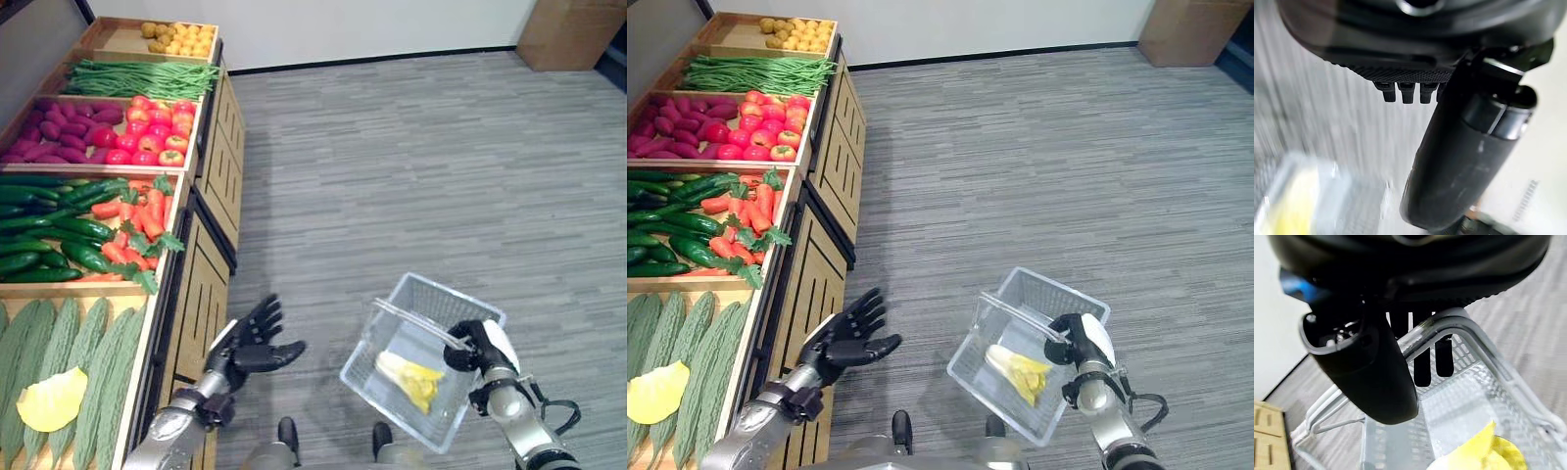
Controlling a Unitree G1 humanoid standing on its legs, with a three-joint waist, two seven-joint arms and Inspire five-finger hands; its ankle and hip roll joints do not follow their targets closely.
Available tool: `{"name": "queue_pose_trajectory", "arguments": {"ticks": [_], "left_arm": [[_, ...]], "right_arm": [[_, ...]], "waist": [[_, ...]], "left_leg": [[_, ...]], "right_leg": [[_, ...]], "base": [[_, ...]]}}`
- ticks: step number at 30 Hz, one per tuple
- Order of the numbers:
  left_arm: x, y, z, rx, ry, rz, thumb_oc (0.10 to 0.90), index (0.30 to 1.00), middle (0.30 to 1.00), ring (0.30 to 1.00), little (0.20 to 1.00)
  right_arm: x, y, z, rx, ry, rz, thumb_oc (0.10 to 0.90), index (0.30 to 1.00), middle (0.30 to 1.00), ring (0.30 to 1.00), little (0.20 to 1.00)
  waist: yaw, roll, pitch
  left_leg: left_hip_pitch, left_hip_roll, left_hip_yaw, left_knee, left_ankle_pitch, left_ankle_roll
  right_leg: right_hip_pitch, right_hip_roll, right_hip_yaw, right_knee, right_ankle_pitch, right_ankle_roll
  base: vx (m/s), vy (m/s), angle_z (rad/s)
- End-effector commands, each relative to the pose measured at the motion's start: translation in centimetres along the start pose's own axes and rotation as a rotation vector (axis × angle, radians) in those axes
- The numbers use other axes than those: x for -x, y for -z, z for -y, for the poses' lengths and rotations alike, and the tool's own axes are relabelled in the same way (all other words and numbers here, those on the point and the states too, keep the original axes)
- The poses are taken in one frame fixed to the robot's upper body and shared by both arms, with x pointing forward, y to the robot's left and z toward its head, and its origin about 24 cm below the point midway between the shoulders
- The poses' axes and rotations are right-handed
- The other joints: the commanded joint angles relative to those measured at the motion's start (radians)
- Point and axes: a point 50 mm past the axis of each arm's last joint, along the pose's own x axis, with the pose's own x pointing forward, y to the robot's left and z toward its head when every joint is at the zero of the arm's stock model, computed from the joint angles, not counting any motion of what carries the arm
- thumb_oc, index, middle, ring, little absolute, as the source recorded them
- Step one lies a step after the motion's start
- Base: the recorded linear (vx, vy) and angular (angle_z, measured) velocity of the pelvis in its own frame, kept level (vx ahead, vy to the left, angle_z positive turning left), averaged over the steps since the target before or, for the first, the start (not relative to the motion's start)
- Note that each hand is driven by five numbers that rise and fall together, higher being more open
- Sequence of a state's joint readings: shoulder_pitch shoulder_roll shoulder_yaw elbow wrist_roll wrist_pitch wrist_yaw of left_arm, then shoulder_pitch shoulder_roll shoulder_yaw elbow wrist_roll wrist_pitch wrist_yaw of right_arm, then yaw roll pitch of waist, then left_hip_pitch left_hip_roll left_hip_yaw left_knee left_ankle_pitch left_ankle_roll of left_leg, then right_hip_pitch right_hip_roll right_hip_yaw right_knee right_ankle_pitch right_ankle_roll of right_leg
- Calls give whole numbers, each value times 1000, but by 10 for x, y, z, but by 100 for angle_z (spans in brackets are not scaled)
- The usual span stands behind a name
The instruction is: Get the vegetables into the basket
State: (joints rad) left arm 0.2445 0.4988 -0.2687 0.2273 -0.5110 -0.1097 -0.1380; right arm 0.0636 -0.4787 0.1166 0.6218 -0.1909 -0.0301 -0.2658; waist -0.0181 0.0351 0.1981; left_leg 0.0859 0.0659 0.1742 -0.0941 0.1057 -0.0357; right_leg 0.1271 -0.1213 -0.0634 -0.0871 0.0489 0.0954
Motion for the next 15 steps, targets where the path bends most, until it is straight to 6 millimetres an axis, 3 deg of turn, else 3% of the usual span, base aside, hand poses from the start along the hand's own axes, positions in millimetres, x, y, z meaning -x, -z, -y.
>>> {"name": "queue_pose_trajectory", "arguments": {"ticks": [1,2,3,4,6,7,8,10,11,13,15], "left_arm": [[-8,4,-4,-378,-44,-28,900,1000,1000,1000,1000],[-8,18,-10,-477,-76,-98,900,1000,1000,1000,1000],[-9,18,-9,-479,-76,-96,900,1000,1000,1000,1000],[-8,39,-16,-720,-82,-216,900,1000,1000,1000,1000],[-8,51,-17,-773,-98,-271,900,1000,1000,1000,1000],[-4,68,-18,-861,-83,-349,900,1000,1000,1000,1000],[-4,68,-18,-861,-83,-349,900,1000,1000,1000,1000],[8,94,-21,-847,-100,-490,900,1000,1000,1000,1000],[8,95,-20,-847,-100,-489,900,1000,1000,1000,1000],[21,115,-22,-720,-179,-606,900,1000,1000,1000,1000],[23,119,-22,-691,-200,-633,900,1000,1000,1000,1000]], "right_arm": [[-18,-58,44,-152,222,251,400,300,300,300,300],[-17,-52,42,-160,219,234,400,300,300,300,300],[-17,-52,43,-159,220,234,400,300,300,300,300],[-13,-45,37,-172,216,216,400,300,300,300,300],[-11,-42,36,-169,212,211,400,300,300,300,300],[-9,-37,34,-160,213,202,400,300,300,300,300],[-9,-37,34,-160,213,202,400,300,300,300,300],[-6,-32,33,-161,205,190,400,300,300,300,300],[-6,-32,33,-160,205,191,400,300,300,300,300],[-1,-24,30,-167,188,167,400,300,300,300,300],[-1,-22,29,-168,184,158,400,300,300,300,300]], "waist": [[12,-45,-59],[11,-46,-59],[11,-45,-58],[9,-48,-59],[8,-49,-58],[6,-51,-58],[6,-51,-58],[0,-53,-57],[1,-53,-57],[-3,-57,-56],[-5,-59,-55]], "left_leg": [[52,19,-6,7,-95,-36],[52,19,-5,7,-96,-36],[53,19,-5,7,-96,-36],[57,19,-3,7,-99,-36],[59,18,-1,7,-100,-36],[62,19,5,8,-102,-36],[62,19,5,8,-102,-36],[64,19,13,13,-105,-36],[64,19,13,13,-105,-36],[63,20,22,22,-108,-36],[58,20,23,34,-113,-36]], "right_leg": [[19,-48,-50,0,-28,69],[19,-47,-50,0,-29,68],[19,-47,-50,0,-30,69],[21,-47,-48,0,-33,69],[21,-47,-46,0,-33,69],[22,-45,-42,0,-35,68],[22,-45,-42,0,-35,67],[21,-43,-34,0,-35,66],[21,-43,-33,0,-35,66],[19,-42,-27,0,-32,65],[18,-43,-26,0,-31,65]], "base": [[0,0,0],[0,0,0],[0,0,0],[0,0,0],[0,0,0],[0,0,0],[0,0,0],[0,0,0],[11,13,-6],[10,19,-11],[4,14,-13]]}}
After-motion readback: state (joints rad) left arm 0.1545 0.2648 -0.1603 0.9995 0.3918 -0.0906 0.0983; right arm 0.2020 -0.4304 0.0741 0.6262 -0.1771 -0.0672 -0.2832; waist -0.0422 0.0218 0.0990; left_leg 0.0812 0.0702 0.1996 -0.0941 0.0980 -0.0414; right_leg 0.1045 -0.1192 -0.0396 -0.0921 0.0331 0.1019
